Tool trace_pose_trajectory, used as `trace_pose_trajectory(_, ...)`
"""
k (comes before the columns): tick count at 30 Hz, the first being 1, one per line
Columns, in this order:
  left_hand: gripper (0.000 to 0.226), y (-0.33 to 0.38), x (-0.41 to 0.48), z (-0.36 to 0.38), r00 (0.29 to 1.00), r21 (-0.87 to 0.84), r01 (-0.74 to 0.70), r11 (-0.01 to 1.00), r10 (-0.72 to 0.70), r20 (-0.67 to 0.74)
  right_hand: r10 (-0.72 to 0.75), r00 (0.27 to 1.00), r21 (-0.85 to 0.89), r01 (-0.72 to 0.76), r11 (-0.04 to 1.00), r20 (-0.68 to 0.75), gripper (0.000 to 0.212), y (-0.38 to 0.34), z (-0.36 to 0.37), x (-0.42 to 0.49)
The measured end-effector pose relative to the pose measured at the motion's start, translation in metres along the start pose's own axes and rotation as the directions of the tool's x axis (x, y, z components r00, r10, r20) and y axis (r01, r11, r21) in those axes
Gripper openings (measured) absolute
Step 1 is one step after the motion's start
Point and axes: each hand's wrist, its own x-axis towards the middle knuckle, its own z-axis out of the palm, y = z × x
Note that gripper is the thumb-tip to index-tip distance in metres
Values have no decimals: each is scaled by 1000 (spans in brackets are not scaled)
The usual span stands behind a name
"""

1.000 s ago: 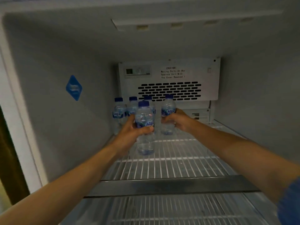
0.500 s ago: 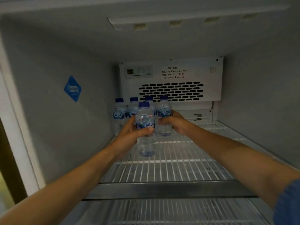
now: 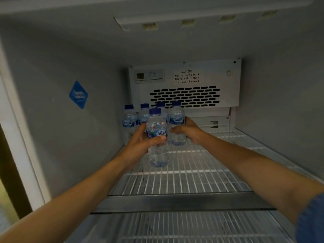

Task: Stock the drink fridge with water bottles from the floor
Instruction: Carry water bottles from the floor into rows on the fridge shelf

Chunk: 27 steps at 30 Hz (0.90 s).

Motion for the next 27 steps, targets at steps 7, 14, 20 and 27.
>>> trace_pose_trajectory(7, 60, 8, -1, 9, 1000, 33, 19, 999, -18, -23, 186, 975, -155, -204, 967, -123, 91, -18, -24, -26)
trace_pose_trajectory(14, 58, 22, 13, 44, 999, 96, 44, 994, -44, 1, -16, 999, -156, 8, 988, -49, 53, -54, -28, -89)
trace_pose_trajectory(20, 30, 28, 27, 80, 999, 80, 49, 996, -50, 13, -2, 974, 1, 2, 1000, 225, 72, -43, -30, -116)
trace_pose_trajectory(27, 70, 26, 32, 82, 998, 261, 49, 964, -57, 25, -76, 997, -44, 75, 996, -11, 54, -37, -40, -111)
